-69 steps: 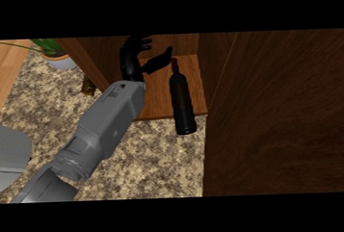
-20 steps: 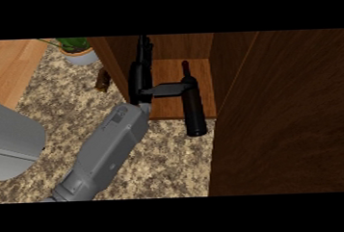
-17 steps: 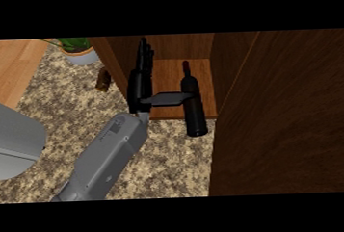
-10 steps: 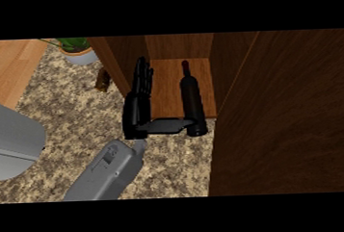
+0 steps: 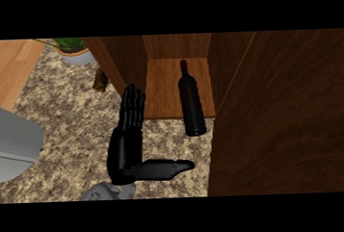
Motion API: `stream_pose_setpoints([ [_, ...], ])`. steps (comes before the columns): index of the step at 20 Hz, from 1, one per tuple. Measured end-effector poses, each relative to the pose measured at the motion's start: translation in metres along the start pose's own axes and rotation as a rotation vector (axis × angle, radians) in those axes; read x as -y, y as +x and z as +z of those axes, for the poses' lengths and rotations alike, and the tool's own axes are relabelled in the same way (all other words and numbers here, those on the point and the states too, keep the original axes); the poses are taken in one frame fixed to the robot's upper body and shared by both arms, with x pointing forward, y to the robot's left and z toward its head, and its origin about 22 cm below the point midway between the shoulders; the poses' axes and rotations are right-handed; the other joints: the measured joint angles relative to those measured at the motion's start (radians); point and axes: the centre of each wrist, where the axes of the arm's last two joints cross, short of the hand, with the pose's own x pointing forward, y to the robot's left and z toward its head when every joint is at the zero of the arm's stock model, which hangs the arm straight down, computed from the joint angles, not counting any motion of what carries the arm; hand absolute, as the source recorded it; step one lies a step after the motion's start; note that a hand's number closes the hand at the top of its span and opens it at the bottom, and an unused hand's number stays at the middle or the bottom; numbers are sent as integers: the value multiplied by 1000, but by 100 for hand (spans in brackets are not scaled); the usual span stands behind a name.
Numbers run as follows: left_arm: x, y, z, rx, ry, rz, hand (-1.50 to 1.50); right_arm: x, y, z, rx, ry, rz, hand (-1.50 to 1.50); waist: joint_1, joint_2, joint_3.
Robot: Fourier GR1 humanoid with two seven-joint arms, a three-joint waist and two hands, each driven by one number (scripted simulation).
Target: Pick up the wine, place it into the cabinet and close the cabinet
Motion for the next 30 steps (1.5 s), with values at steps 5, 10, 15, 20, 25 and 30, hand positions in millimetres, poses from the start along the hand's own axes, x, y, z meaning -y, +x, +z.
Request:
stream_pose_setpoints([
  [5, -16, 12, 29, 4, 12, -6, -150, -6, -3, 3, -67, 173, 48, 150, 1, 0, 0],
  [10, -39, 26, 54, 12, 33, -26, -150, -17, -6, 8, -112, 331, 28, 150, 5, -1, -1],
  [15, -64, 42, 66, 14, 33, -41, -150, -21, -3, 6, -107, 382, 38, 150, 8, 0, -3],
  [20, -85, 57, 74, 16, 37, -53, -150, -25, -1, 1, -102, 400, 46, 150, 13, -2, -4],
  [25, -108, 73, 78, 27, 47, -57, -150, -33, 1, -9, -109, 401, 34, 150, 30, -1, -7],
  [30, -131, 84, 81, 30, 61, -58, -150, -58, 3, -26, -104, 423, -35, 150, 38, -2, -8],
])
